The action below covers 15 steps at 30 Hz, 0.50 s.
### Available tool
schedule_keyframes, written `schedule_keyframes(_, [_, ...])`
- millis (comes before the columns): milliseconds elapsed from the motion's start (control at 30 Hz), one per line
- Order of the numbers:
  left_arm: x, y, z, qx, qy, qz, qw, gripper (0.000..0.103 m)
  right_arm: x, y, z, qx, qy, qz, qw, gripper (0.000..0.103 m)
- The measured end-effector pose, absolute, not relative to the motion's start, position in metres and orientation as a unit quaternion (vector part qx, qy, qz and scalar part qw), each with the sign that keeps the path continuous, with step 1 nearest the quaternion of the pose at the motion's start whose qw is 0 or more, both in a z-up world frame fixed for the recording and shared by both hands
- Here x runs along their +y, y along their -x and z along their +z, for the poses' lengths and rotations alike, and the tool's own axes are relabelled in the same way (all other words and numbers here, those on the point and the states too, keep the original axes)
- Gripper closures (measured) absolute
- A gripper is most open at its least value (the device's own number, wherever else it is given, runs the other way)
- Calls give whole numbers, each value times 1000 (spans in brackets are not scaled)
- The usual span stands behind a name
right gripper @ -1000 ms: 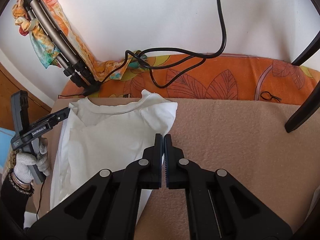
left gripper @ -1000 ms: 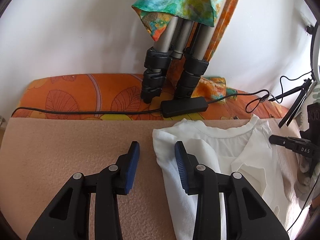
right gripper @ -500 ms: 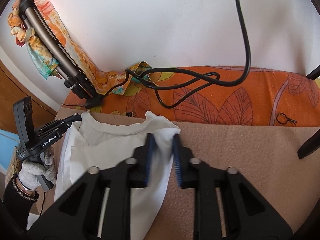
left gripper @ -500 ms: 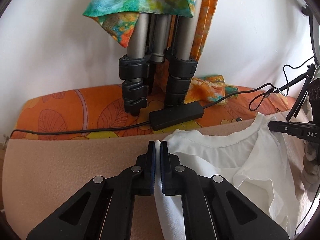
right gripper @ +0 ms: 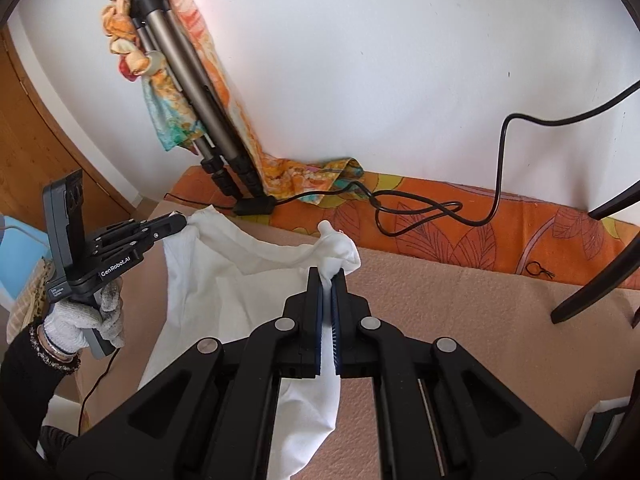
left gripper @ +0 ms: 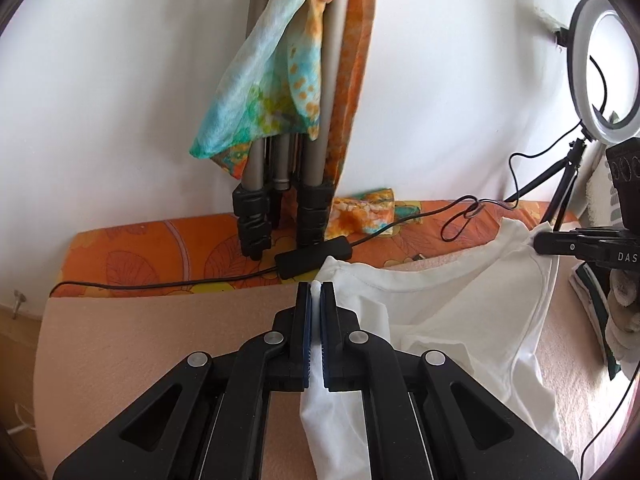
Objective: Fold small clothes
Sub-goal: 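Grasp the collar edge with both tools and fold it over toward the hem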
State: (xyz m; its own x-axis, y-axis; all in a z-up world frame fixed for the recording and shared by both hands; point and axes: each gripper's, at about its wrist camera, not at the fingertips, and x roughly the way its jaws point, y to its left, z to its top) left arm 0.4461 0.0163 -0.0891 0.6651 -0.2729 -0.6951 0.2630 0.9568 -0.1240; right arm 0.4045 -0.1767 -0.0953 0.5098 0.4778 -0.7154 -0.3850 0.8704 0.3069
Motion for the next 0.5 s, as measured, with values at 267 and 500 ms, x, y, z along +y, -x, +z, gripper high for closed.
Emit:
schedule_keyframes(267, [9,-383,-51,359,-6,-159,919,100,-165,-337,-57,417,-16,262,870,98])
schedule_keyframes(500, [7,-320,-38,359,-18,-177,916,100,-154,-275,-41,416,0,265,870,98])
